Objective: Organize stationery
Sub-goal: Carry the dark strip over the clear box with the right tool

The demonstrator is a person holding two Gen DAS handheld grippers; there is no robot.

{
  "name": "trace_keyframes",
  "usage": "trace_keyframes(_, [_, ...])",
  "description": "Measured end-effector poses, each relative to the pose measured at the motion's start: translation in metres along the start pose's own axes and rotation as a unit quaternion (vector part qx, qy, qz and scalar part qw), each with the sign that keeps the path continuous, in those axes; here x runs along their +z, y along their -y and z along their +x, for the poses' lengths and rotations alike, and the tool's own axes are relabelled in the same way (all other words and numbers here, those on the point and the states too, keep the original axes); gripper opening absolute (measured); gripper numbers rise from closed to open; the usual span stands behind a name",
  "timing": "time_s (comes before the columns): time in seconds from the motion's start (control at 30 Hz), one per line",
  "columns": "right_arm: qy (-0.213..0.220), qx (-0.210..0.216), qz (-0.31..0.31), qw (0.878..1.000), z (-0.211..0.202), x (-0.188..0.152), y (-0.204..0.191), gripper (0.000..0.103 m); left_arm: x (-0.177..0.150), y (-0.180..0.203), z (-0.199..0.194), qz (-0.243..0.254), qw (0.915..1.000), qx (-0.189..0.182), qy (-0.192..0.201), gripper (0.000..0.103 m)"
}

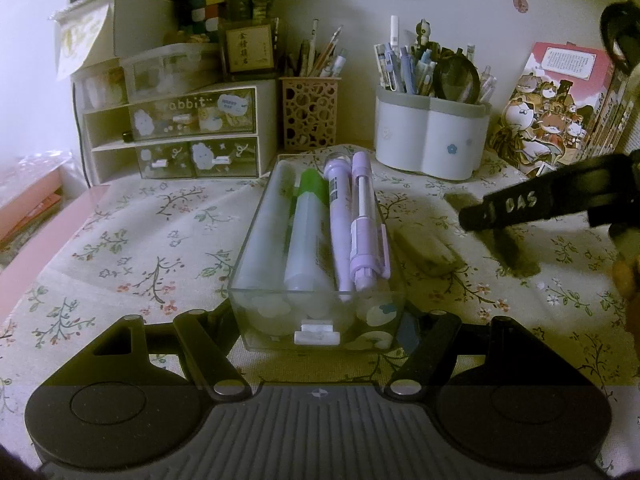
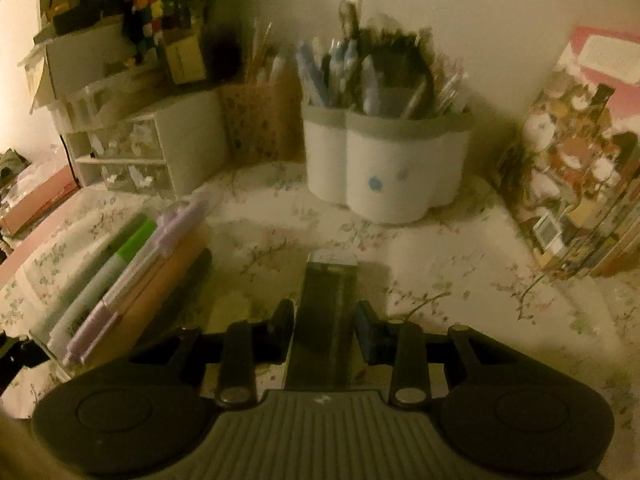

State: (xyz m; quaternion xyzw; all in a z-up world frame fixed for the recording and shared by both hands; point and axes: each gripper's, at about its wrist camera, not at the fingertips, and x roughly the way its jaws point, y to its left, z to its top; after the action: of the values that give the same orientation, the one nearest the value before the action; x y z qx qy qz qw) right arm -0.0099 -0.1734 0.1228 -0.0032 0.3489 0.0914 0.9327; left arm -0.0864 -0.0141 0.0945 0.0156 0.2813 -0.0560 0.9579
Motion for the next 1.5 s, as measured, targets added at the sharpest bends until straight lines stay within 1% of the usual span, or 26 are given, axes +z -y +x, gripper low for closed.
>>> trace_keyframes(0.1, [0.006, 0.0, -0.002, 1.0, -0.004, 0.002, 0.002, 0.039, 0.0, 0.0, 0.0, 0.0, 1.0, 0.0, 0.0, 0.073])
trace_keyframes(0.23, [0.004, 0.002, 0.001, 1.0, -0.002, -0.003, 0.004, 0.039, 0.0, 0.0, 0.0, 0.0, 1.0, 0.0, 0.0, 0.073])
trace_keyframes(0.4, [0.023, 0.012, 0.003, 1.0, -0.012, -0.003, 0.004, 0.039, 0.0, 0.0, 0.0, 0.0, 1.0, 0.0, 0.0, 0.073])
trace_keyframes(0.53, [0.034, 0.023, 0.017, 0.999, -0.018, -0.002, 0.009, 0.039, 0.0, 0.0, 0.0, 0.0, 1.0, 0.0, 0.0, 0.073])
trace_keyframes(0.6, [0.047, 0.015, 0.002, 0.999, -0.022, -0.001, 0.005, 0.039, 0.0, 0.0, 0.0, 0.0, 1.0, 0.0, 0.0, 0.073])
trace_keyframes(0.67, [0.056, 0.019, -0.004, 0.998, -0.025, -0.001, 0.003, 0.039, 0.0, 0.0, 0.0, 0.0, 1.0, 0.0, 0.0, 0.073])
trace_keyframes(0.73, [0.054, 0.025, 0.002, 0.998, -0.025, 0.0, 0.004, 0.039, 0.0, 0.0, 0.0, 0.0, 1.0, 0.0, 0.0, 0.073])
trace_keyframes(0.87, [0.032, 0.024, 0.012, 0.999, -0.017, -0.002, 0.007, 0.039, 0.0, 0.0, 0.0, 0.0, 1.0, 0.0, 0.0, 0.073])
trace_keyframes(1.1, [0.029, 0.019, 0.013, 0.999, -0.019, 0.002, 0.009, 0.039, 0.001, 0.0, 0.0, 0.0, 1.0, 0.0, 0.0, 0.073])
trace_keyframes(1.2, [0.021, 0.03, 0.028, 0.999, -0.018, 0.005, 0.012, 0.039, 0.001, 0.0, 0.0, 0.0, 1.0, 0.0, 0.0, 0.073])
trace_keyframes(1.3, [0.023, 0.026, 0.021, 0.999, -0.019, 0.005, 0.008, 0.039, 0.001, 0.0, -0.001, 0.0, 1.0, 0.0, 0.0, 0.073])
trace_keyframes(1.5, [0.026, 0.049, 0.049, 0.997, -0.024, 0.011, 0.013, 0.039, 0.001, 0.0, -0.001, 0.0, 1.0, 0.0, 0.0, 0.073])
